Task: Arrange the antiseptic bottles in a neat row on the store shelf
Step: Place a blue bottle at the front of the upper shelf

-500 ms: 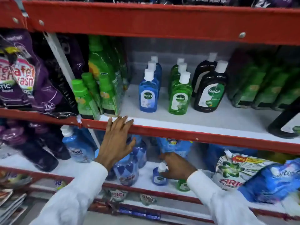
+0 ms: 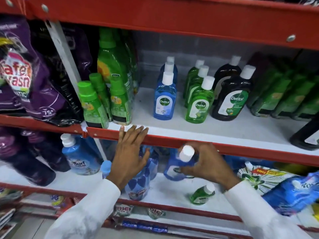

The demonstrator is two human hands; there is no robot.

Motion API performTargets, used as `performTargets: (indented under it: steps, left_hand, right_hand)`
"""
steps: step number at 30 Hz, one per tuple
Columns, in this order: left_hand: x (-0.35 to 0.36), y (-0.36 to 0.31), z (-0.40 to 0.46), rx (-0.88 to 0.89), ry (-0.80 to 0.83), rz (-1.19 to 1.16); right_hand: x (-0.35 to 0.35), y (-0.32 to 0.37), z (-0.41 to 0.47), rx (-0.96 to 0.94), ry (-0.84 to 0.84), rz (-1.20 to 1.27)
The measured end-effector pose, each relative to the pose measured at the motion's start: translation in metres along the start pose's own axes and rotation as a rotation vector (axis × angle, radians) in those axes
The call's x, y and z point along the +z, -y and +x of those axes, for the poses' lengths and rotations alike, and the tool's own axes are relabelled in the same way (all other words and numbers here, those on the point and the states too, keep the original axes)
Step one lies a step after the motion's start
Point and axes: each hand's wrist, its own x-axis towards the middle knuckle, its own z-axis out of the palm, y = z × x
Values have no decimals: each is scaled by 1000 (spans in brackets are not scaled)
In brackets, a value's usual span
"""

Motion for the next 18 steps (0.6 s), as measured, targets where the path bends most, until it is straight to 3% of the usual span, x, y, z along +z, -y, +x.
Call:
performTargets:
  steps: [5, 9, 18]
  left_hand:
    - [6, 1, 1, -29, -24, -96]
    - [6, 3, -1, -23, -21, -110]
    - [9, -4, -5, -83, -31, -111]
  right_hand:
    - [-77, 67, 17, -59, -195, 207]
    - [-89, 90, 56, -118, -284, 201]
    - [-58, 76, 116, -109, -159, 8]
